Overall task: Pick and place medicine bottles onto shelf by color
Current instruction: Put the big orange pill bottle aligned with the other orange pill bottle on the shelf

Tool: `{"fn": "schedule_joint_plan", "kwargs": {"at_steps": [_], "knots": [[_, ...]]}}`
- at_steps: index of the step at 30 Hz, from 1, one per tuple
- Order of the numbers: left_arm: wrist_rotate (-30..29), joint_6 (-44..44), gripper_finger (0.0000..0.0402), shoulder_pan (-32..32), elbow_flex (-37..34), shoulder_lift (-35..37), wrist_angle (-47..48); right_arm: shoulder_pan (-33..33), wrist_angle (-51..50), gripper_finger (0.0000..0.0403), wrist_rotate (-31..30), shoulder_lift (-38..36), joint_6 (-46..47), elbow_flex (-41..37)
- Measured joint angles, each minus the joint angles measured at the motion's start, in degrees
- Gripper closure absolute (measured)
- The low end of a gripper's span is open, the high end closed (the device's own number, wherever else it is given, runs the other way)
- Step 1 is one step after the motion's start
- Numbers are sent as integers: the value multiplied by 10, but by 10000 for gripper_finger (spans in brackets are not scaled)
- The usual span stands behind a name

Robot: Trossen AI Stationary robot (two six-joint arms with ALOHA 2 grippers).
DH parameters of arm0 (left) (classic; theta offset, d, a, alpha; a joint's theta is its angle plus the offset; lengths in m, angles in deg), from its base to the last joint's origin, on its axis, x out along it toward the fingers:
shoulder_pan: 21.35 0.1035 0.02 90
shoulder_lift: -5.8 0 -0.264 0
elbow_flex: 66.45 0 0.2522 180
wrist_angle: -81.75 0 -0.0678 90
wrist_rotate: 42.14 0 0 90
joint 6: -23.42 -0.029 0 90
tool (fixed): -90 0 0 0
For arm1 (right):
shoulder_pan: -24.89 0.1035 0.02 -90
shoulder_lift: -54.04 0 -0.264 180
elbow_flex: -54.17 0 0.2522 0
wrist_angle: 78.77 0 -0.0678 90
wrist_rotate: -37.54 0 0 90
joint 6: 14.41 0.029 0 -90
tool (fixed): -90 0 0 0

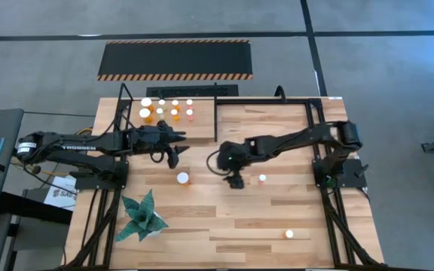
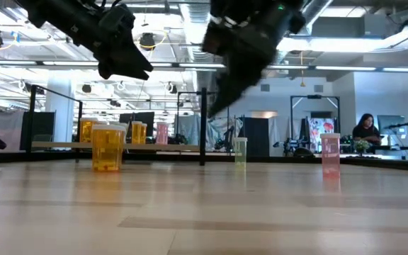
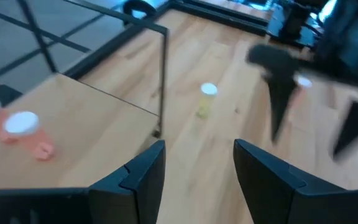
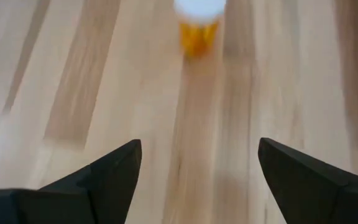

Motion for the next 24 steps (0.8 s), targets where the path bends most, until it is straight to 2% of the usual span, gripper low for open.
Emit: {"fn": "schedule_joint_plan", "kwargs": {"at_steps": [2, 4, 8, 15, 20, 24], "knots": [[12, 2, 225, -7, 0, 0, 9, -9, -42, 58, -3, -23, -2, -23], [25, 2, 225, -16, 0, 0, 15, -23, -44, 56, -5, -46, 6, -65], [43, 3, 225, -33, 0, 0, 25, -47, 12, 56, -2, -102, 52, -176], [37, 11, 225, -43, 0, 0, 22, -54, 291, 64, 15, -249, 70, -373], [38, 22, 225, -43, 0, 0, 18, -85, 468, 64, 15, -357, 96, -526], [42, 23, 225, -54, 0, 0, 17, -106, 655, 67, 16, -390, 128, -634]]}}
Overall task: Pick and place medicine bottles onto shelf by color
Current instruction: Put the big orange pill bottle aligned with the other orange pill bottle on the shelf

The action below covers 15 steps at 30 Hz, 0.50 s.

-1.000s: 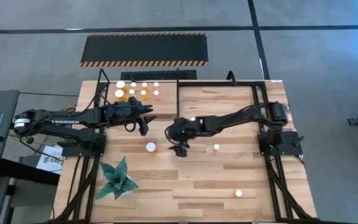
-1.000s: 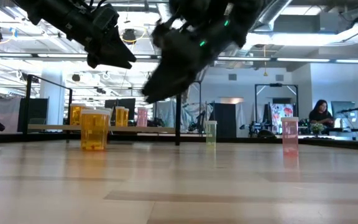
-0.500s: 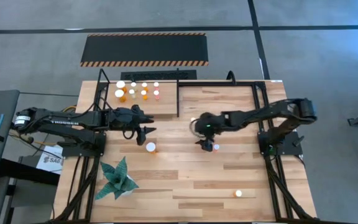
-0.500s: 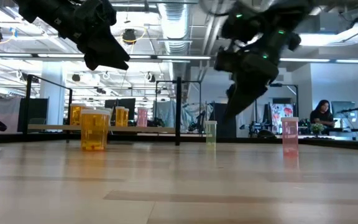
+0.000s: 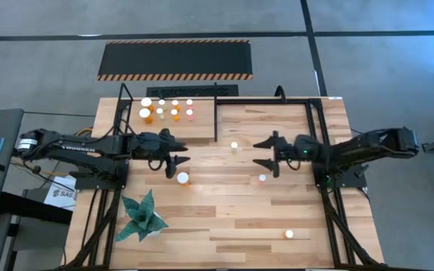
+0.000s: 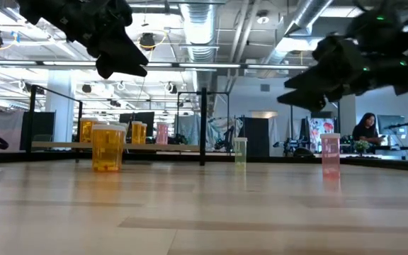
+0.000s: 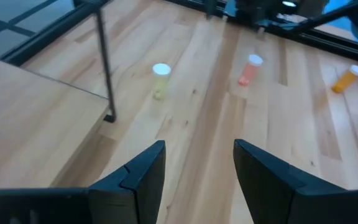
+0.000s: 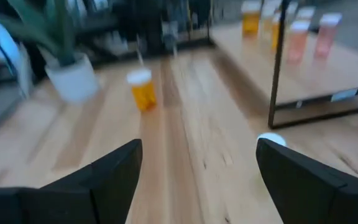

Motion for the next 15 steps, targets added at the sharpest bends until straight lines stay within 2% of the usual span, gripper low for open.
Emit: {"fn": "schedule_joint_plan", "kwargs": {"at_steps": [3, 5, 9, 15], "knots": [[0, -11, 225, -17, 0, 0, -8, -2, 103, 70, -1, -3, 1, -43], [0, -23, 225, -32, -2, 0, -25, -2, 130, 70, 0, -4, -12, -54], [25, -37, 225, -60, -17, -16, -62, -9, 128, 69, -1, -3, -48, -58], [11, -32, 225, -82, -16, -95, -84, -40, 84, 73, -1, -3, -54, -58]]}}
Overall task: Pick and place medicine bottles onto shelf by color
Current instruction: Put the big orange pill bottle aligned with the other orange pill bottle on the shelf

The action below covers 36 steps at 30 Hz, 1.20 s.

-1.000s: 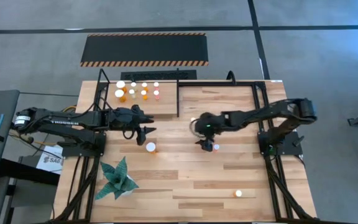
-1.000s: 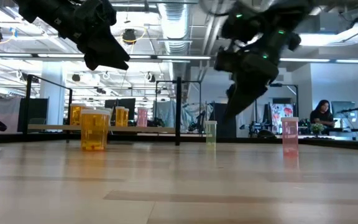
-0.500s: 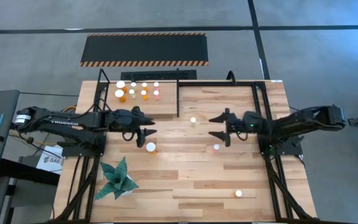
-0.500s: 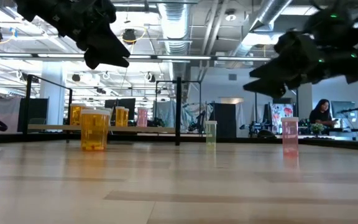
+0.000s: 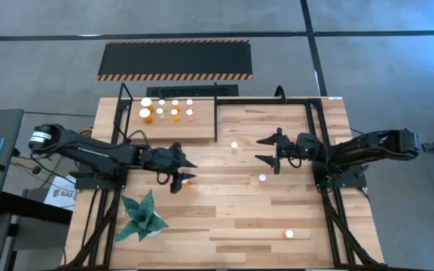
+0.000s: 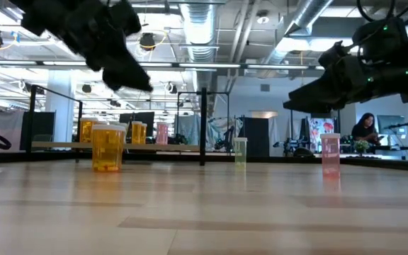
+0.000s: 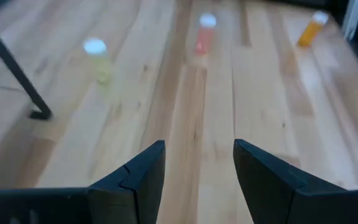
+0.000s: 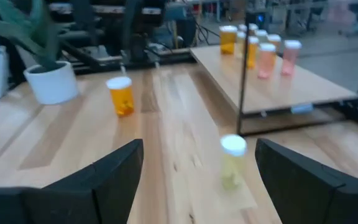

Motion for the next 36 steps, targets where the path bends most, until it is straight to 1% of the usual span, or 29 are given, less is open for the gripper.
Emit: {"fn": "schedule_joint_plan", "kwargs": {"at_steps": [4, 8, 13, 19, 23, 26, 32, 36], "knots": [[14, -6, 225, -2, 6, -56, -10, -10, -8, 76, 0, 0, 18, 0], [19, -14, 225, -3, 16, -84, -3, -16, -30, 76, 0, 0, 52, 1], [37, -49, 217, -4, 24, -83, 25, -8, -71, 76, 0, 0, 132, 0], [39, -75, 182, -4, 38, -81, 84, 5, -99, 76, 0, 0, 202, 1], [40, -75, 159, -4, 40, -81, 92, 9, -100, 76, 0, 0, 203, 0], [40, -75, 149, -4, 40, -81, 102, 9, -100, 76, 0, 0, 203, 0], [40, -78, 148, -4, 40, -81, 132, 9, -100, 76, 0, 0, 202, 0], [33, -106, 149, -4, 40, -81, 148, 9, -100, 76, 0, 0, 201, 0]]}}
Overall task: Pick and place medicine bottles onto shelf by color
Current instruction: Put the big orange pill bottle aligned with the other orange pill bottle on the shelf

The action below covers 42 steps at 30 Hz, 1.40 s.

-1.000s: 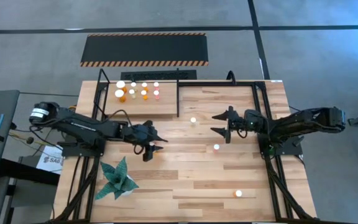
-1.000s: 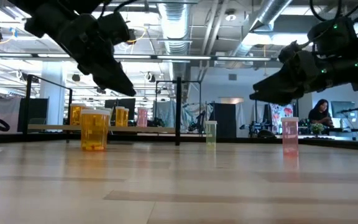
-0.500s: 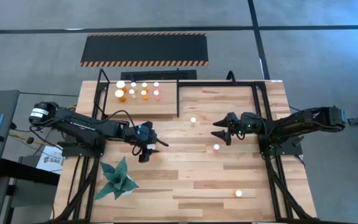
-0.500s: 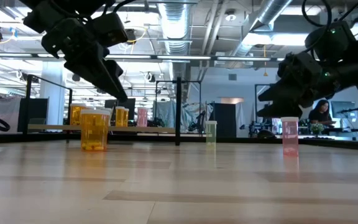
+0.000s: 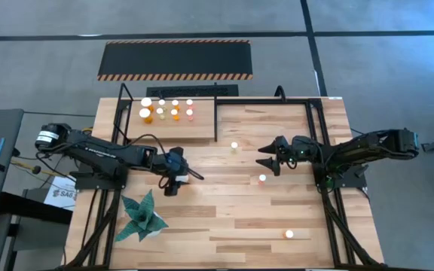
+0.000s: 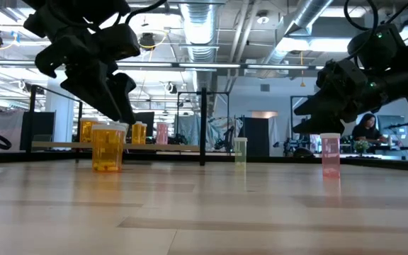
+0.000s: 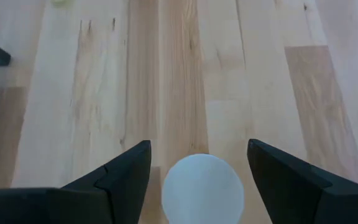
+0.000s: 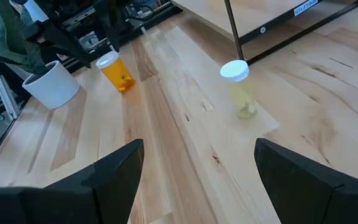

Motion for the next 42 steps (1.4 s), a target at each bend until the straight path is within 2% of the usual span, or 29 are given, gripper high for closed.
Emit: {"fn": "schedule_joint_plan", "kwargs": {"at_steps": [4, 7, 13, 18, 27, 42], "knots": [[-2, -54, 150, 0, 0, 0, -3, 0, 0, 76, 0, 0, 0, 0], [-9, -61, 150, 0, 0, 0, -2, 0, 0, 76, 0, 0, 0, 0], [7, -26, 150, -6, 0, 0, 0, 0, 0, 76, 0, 0, 0, 0], [-18, 5, 149, -14, 0, 0, 6, 0, 0, 76, 0, 0, 0, 0], [-25, 67, 121, -14, 0, 0, 38, 0, 0, 76, 0, 0, 0, 0], [-47, 120, 113, -14, -1, -69, 37, 0, 0, 76, 0, 0, 0, 0]]}}
